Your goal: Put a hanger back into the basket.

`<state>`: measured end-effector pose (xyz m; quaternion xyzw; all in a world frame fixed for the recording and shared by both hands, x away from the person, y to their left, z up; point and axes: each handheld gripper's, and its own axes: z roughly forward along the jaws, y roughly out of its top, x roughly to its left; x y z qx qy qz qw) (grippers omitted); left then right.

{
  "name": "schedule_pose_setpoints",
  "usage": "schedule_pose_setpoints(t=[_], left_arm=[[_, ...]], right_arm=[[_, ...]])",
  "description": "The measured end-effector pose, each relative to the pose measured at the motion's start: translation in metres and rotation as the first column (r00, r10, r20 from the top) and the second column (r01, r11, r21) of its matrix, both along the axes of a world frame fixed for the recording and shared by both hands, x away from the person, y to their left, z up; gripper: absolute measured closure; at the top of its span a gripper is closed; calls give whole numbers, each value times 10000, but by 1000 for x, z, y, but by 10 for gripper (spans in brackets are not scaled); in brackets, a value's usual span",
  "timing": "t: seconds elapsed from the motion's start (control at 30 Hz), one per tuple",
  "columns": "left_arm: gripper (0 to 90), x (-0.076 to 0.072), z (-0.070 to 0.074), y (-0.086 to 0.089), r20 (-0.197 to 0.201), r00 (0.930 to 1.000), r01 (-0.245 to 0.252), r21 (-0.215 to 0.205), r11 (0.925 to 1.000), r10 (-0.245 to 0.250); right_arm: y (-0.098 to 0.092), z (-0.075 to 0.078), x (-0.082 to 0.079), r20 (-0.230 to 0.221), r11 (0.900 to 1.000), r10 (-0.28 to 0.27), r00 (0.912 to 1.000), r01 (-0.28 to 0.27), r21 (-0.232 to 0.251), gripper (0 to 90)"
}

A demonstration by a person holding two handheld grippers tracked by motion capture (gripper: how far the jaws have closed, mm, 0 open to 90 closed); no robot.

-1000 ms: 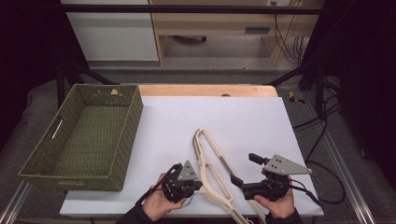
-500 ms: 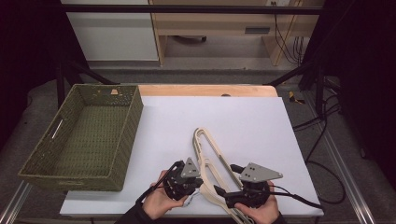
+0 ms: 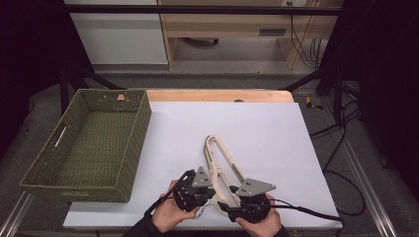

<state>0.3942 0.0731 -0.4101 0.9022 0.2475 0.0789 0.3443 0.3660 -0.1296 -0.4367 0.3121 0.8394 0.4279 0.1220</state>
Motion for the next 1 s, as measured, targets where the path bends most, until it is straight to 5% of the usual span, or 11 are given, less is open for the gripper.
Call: schedule_pose_setpoints(t=[0.47,0.83,1.0], left_arm=[[884,0,-1,0,-53,10000,-77,-100,9999,76],[876,-2,1,1,4,10000,-15,-314,9995,15],[699,-4,11,8,591,9983,106,-1326,9911,-27]], right_arm=[[14,-15,0,40,9902,205,9998,-198,-1380,661],[12,-12,-1,253,9883,172,9995,-132,-1516,736],[11,-11,-1,410,9854,263,9988,-190,-1694,745]])
